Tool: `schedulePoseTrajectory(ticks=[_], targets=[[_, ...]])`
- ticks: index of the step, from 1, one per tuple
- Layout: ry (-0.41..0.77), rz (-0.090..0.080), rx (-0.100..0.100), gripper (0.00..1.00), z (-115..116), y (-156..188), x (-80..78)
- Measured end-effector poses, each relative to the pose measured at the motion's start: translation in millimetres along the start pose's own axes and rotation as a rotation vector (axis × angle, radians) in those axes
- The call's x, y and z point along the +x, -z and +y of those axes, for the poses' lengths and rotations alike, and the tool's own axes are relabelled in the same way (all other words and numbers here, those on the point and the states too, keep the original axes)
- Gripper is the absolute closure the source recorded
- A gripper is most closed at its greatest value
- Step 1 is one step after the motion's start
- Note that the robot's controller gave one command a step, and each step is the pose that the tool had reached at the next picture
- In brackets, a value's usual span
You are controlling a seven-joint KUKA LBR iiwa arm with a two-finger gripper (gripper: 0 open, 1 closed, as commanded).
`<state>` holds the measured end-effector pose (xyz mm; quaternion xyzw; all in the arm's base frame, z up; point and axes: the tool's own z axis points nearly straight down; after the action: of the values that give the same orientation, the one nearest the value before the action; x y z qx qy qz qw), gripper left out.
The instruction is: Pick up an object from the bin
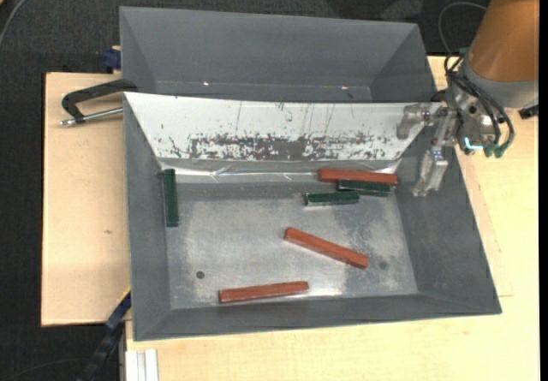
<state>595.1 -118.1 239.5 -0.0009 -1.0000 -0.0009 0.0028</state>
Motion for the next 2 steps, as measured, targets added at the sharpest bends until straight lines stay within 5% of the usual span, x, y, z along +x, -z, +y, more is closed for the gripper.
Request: schedulePoseTrajectory(ticks=[1, 2], targets=[[-0.062, 0.003, -0.002, 0.00, 53, -138, 41.0], [0.073, -0.009, 0.002, 0.00, 65, -168, 21.0]])
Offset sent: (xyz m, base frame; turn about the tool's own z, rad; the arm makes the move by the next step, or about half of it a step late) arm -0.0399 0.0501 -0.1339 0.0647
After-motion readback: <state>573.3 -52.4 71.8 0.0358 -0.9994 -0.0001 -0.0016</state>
